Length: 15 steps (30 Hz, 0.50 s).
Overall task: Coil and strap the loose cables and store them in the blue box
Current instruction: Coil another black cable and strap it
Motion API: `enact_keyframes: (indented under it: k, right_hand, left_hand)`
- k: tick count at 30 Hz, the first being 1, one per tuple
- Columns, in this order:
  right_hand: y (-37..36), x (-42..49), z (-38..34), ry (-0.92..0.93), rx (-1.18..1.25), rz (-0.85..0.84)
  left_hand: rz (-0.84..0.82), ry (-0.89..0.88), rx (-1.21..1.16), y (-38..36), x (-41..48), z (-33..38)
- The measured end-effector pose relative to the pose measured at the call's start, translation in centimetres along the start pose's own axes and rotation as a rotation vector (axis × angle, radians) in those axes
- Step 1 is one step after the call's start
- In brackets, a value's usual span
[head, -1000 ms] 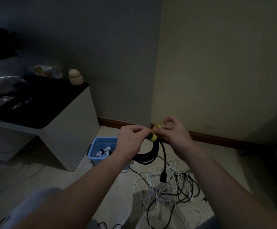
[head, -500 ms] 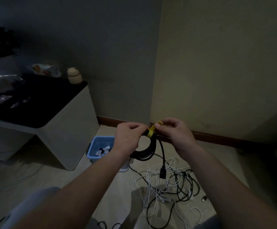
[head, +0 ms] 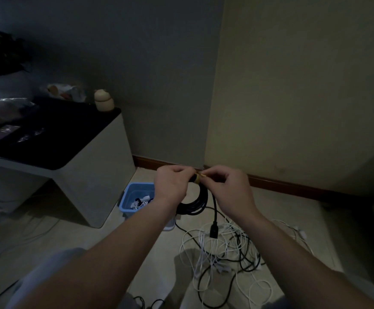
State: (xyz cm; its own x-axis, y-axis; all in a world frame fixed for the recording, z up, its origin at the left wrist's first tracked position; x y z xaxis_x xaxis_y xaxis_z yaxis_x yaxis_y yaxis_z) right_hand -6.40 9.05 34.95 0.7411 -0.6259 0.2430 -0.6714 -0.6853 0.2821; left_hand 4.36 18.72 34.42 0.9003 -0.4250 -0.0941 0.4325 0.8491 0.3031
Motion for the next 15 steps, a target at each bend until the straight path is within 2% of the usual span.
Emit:
enact_keyframes:
  k: [4, 15]
  right_hand:
    - [-0.8, -0.5, 0.3, 0.046, -0.137, 0.043]
    - [-1.8, -1.4, 0.4, 0.271, -0.332, 0.097]
  left_hand:
    - [-0.006, 0.080, -0.040, -0.1, 0.0, 0.0]
    - [0.014, 0.192, -0.146, -0.2, -0.2, 0.6]
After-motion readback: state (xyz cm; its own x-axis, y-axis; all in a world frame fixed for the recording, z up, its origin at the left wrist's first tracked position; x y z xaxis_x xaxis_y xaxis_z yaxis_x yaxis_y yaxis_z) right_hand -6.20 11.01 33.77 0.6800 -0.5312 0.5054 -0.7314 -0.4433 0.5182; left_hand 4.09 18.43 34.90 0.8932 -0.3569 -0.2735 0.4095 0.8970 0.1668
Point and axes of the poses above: each hand's wrist, its own x-axis towards the middle knuckle, its own y-axis out of the back of the hand, z = x × y, the point moved 1 cm from there along x, towards the middle knuckle, and after that the axes turned 6 degrees about x, right-handed, at the moved point
